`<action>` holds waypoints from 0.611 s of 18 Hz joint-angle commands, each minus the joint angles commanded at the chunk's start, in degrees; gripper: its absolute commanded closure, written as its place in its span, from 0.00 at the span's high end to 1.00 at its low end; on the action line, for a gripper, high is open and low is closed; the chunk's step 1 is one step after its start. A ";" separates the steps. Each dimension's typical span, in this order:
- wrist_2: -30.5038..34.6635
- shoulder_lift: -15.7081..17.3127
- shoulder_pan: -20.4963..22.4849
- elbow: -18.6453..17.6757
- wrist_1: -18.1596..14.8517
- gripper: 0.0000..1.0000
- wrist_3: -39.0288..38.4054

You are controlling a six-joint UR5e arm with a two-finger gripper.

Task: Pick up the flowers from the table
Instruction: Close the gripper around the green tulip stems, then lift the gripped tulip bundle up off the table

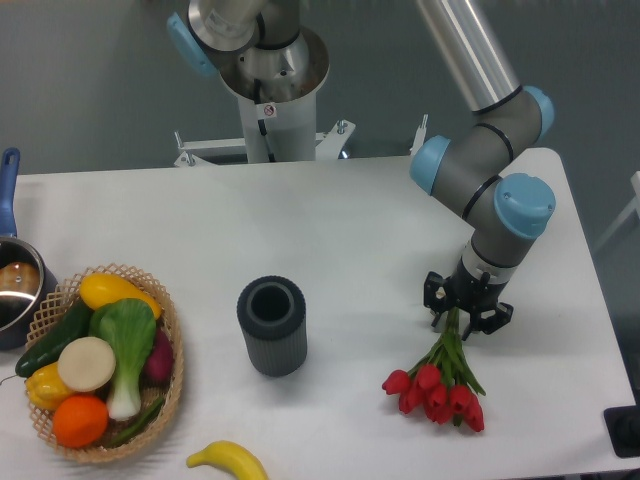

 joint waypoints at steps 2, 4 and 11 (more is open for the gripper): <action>0.00 0.09 0.00 0.00 0.09 0.28 -0.18; 0.09 0.09 0.00 0.00 0.09 0.20 -0.27; 0.00 0.87 0.09 0.00 0.18 0.15 -0.18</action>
